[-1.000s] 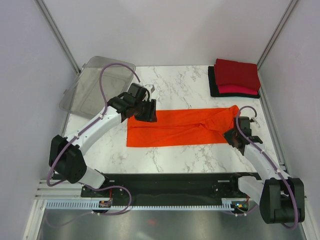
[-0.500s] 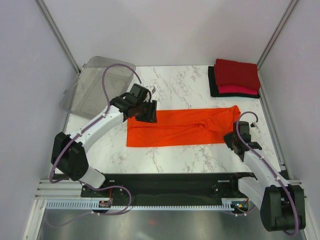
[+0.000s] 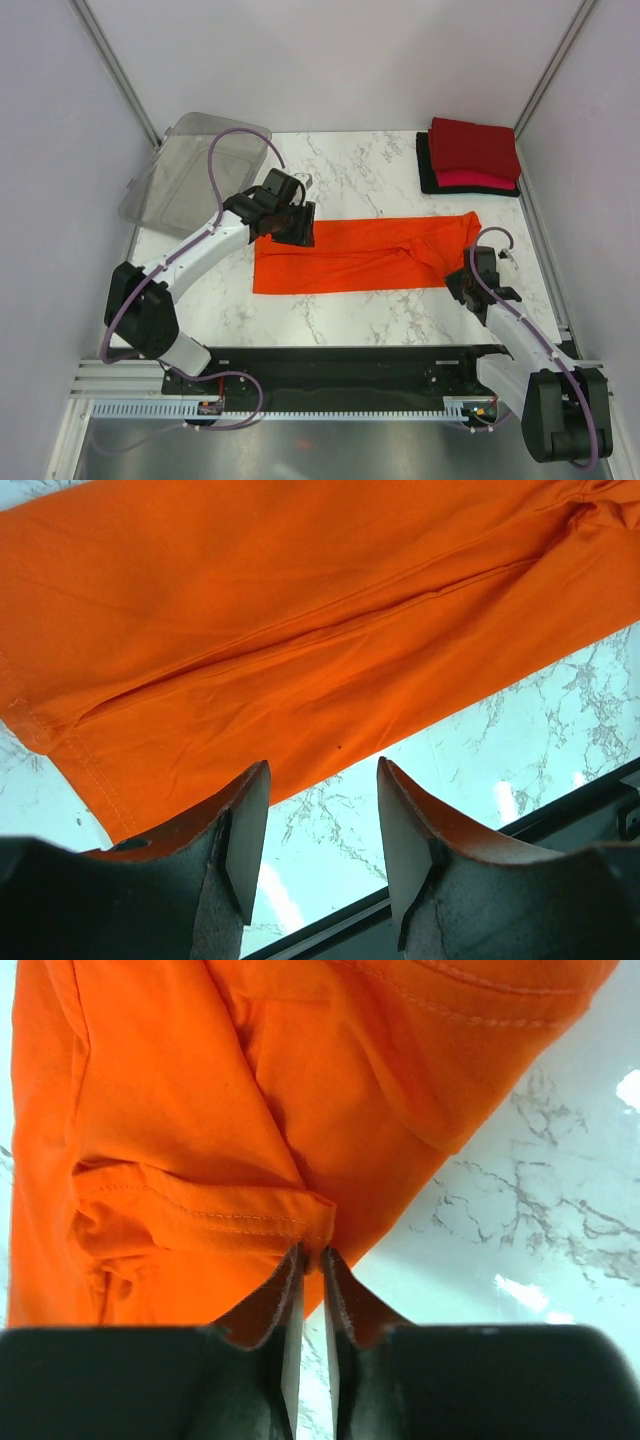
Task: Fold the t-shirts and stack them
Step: Fold the tshirt
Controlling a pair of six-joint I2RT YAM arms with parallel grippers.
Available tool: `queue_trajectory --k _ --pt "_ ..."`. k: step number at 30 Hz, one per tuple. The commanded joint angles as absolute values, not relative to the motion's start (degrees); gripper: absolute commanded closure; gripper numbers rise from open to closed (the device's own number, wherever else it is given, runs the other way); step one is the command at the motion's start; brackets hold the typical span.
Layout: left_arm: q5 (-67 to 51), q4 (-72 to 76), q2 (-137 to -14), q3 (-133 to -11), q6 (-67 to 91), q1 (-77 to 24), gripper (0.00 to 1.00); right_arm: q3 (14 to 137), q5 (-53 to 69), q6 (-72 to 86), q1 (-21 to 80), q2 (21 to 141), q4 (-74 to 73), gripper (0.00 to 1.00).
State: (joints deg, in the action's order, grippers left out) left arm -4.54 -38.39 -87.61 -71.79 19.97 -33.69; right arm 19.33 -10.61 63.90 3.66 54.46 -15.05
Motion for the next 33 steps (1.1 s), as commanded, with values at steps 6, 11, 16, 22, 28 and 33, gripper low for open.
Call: queue_trajectory --k 6,11,16,22,28,33 --pt "-1.6 -37.3 -86.8 -71.8 18.4 -34.3 0.45 31.7 -11.8 57.7 4.0 56.7 -25.6 0.66" --pt "-0.9 -37.3 -86.3 -71.5 18.2 -34.4 0.44 38.2 -14.5 52.1 3.9 59.8 -25.7 0.54" --pt "-1.5 -37.4 -86.6 -71.5 18.3 -34.7 0.44 51.0 -14.3 38.6 0.7 70.7 -25.5 0.52" --pt "-1.9 -37.4 -87.3 -71.8 17.9 -35.1 0.45 56.2 -3.6 34.2 -7.5 81.8 -20.7 0.5" --pt "-2.1 -37.4 -88.9 -72.0 17.8 -35.1 0.45 60.9 -2.2 31.1 -8.8 90.1 -18.5 0.48" --pt "-5.5 -37.5 -97.0 -78.0 20.4 -34.7 0.44 62.9 -1.4 27.0 -10.4 93.4 -16.2 0.5"
